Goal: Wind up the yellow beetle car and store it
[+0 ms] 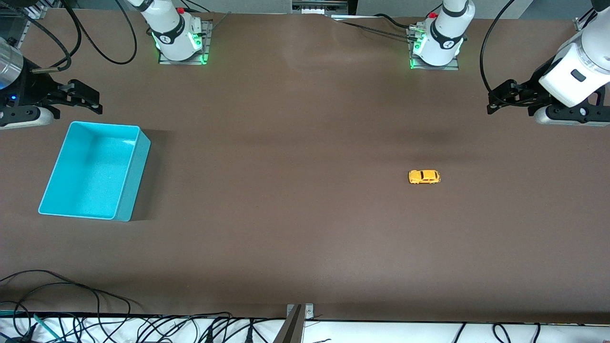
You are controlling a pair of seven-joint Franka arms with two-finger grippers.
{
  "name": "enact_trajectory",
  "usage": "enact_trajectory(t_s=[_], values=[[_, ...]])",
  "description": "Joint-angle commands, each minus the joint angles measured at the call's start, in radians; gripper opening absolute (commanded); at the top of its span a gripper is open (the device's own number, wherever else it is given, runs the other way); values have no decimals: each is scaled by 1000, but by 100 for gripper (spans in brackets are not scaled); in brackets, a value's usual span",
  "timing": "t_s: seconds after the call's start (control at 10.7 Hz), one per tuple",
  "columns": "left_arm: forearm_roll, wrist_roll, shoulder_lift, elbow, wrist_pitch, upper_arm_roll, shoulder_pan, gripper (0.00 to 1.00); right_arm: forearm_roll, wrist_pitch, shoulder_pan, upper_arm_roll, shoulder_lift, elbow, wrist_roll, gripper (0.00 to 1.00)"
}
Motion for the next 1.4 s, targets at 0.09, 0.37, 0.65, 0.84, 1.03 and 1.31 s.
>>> enact_trajectory(t_s=[0.09, 0.37, 0.65, 0.84, 1.03, 1.31], values=[[-16, -7, 6, 7, -13, 1, 12, 100, -15, -34, -14, 15, -17, 4, -10, 100], [-16, -7, 6, 7, -13, 1, 15, 100, -15, -34, -15, 15, -14, 4, -13, 100], [-16, -7, 6, 7, -13, 1, 15, 100, -15, -34, -15, 14, -13, 4, -14, 100], [-16, -6, 6, 7, -13, 1, 16, 100, -15, -34, -15, 14, -12, 4, -16, 100], [-16, -7, 8, 7, -13, 1, 15, 100, -15, -34, -15, 12, -12, 4, -17, 100], [-16, -6, 8, 9, -13, 0, 15, 100, -14, -35, -17, 9, -11, 2, -17, 100]])
